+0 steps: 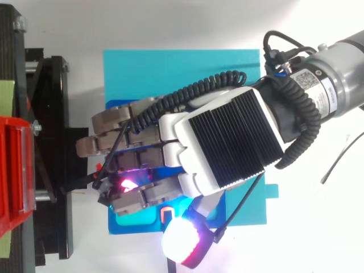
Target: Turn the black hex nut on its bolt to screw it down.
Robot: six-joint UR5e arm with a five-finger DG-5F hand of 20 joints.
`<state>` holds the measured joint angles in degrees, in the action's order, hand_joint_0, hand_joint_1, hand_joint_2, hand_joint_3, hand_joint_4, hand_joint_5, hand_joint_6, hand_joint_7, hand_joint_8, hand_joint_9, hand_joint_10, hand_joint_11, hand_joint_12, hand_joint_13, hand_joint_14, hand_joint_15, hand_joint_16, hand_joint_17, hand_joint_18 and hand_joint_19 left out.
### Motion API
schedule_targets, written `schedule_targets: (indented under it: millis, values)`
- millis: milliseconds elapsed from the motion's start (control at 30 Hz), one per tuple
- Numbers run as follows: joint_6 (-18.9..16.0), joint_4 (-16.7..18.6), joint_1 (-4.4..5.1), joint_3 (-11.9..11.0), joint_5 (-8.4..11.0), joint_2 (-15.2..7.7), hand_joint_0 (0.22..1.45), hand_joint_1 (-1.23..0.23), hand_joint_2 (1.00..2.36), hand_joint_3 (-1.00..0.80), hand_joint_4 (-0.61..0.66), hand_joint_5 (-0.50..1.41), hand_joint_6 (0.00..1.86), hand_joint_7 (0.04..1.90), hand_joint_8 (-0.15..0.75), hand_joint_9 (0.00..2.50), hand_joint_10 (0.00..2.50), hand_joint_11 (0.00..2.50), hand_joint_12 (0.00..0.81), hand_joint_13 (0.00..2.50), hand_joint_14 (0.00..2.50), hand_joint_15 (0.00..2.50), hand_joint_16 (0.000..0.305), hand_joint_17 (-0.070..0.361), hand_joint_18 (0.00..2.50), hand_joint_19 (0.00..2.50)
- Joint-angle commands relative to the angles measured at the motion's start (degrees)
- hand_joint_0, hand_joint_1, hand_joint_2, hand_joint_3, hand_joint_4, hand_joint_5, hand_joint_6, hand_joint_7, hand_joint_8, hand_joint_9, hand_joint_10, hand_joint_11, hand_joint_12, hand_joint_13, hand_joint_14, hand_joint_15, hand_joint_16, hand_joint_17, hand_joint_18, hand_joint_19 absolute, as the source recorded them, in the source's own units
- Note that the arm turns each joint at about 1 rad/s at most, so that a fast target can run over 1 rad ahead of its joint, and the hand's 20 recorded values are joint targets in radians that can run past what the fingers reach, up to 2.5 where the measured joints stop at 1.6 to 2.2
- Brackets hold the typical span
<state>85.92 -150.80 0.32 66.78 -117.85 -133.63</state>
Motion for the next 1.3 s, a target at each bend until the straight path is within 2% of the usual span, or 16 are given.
schedule_targets:
  millis: [0, 533, 1267]
  values:
    - [0.0, 0.5, -0.41, 0.7, -0.19, -0.1, 0.5, -0.22, 1.0, -0.5, 0.15, 0.0, 0.5, 1.27, 0.287, 0.95, 0.01, 0.16, 0.322, 0.57, 0.0, 0.01, 0.05, 0.112, 0.42, 0.54]
    - [0.0, 0.8, -2.43, 0.7, -2.65, 0.0, 0.5, -0.23, 1.0, -0.5, 0.19, 0.0, 0.5, 1.32, 0.277, 0.94, 0.01, 0.15, 0.32, 0.58, 0.0, 0.01, 0.05, 0.112, 0.42, 0.54]
    - [-0.2, 2.3, -5.24, 0.7, -5.9, 0.0, 0.5, -0.23, 1.0, -0.5, 0.18, 0.0, 0.5, 1.29, 0.275, 0.94, 0.01, 0.15, 0.317, 0.59, 0.0, 0.02, 0.05, 0.112, 0.43, 0.54]
